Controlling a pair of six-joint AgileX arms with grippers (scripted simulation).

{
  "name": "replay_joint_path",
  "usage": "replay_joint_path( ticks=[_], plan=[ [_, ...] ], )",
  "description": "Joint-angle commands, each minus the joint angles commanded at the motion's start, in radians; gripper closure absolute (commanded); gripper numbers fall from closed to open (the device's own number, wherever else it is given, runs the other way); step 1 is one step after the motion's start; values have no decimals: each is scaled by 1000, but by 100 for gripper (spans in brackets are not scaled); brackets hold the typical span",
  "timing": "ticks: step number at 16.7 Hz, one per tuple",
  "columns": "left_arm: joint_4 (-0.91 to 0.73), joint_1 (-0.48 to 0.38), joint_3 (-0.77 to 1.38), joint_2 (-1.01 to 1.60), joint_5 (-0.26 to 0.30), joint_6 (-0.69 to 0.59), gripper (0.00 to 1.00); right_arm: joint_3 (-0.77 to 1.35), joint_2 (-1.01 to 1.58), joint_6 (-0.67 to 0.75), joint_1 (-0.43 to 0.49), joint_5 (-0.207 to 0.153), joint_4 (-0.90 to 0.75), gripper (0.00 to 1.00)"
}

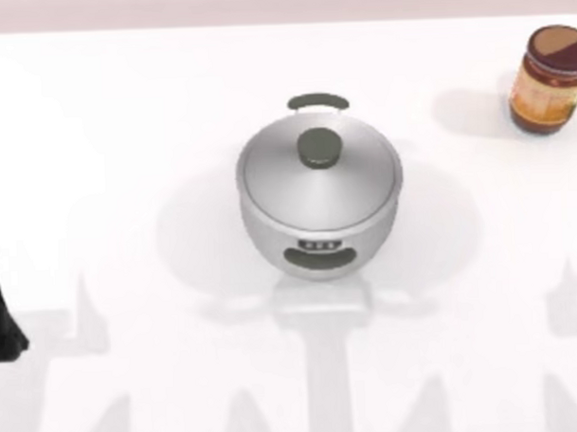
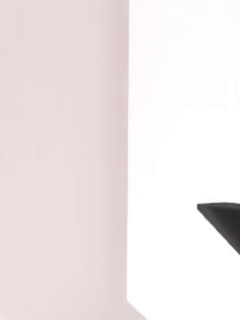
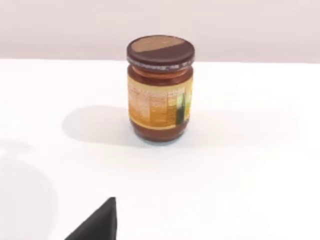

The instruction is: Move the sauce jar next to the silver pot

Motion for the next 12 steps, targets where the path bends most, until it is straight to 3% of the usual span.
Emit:
replay_joint_path(
  ticks=[6,12],
  plan=[
    [0,0,0,0,0,0,0,448,466,-56,-42,6,-326,0],
    [0,0,0,0,0,0,0,1120,1049,-151,-64,-15,-619,0]
  ],
)
